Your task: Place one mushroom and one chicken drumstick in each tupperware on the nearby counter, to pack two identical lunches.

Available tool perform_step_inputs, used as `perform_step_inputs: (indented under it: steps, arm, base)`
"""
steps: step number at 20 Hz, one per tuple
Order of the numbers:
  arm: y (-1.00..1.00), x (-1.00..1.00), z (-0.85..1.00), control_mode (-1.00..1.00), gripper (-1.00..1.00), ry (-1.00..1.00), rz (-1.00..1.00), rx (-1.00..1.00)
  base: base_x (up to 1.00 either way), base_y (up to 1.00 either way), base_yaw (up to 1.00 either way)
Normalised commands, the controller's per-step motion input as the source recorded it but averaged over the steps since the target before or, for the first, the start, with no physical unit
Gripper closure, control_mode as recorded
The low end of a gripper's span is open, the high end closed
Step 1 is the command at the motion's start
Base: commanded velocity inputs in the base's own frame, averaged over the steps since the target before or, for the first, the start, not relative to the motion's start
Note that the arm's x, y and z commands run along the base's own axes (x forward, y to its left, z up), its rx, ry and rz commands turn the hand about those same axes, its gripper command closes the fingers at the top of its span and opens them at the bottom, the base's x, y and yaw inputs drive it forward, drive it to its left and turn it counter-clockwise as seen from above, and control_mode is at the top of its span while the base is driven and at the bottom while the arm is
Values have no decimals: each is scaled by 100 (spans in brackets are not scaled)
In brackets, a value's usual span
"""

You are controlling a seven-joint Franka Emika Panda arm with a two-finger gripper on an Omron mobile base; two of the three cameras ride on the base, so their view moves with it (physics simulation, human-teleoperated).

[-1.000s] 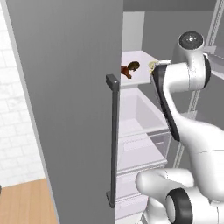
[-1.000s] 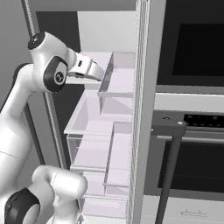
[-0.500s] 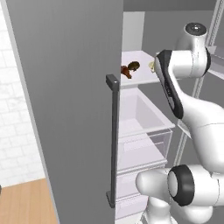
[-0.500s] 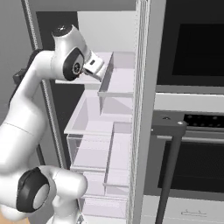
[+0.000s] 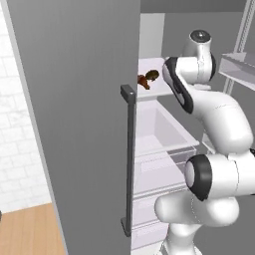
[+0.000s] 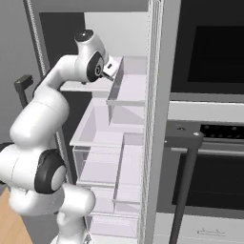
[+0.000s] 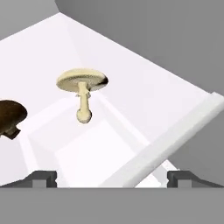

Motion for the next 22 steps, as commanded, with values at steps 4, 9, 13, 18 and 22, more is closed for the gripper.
perform_step_inputs:
  steps: [4, 9, 13, 18, 22]
  arm:
    - [-1, 98, -16, -100, -100, 6, 0, 0]
    - [-19, 72, -2, -100, -100, 8, 0, 0]
    - [-12, 52, -15, -100, -100, 2, 0, 0]
    - [0, 48, -23, -100, -100, 0, -1, -4]
    - [0, 7, -53, -100, 100, 4, 0, -10]
  base:
    - [0, 0, 0]
    - [0, 0, 0]
    - [0, 0, 0]
    - [0, 0, 0]
    - [0, 0, 0]
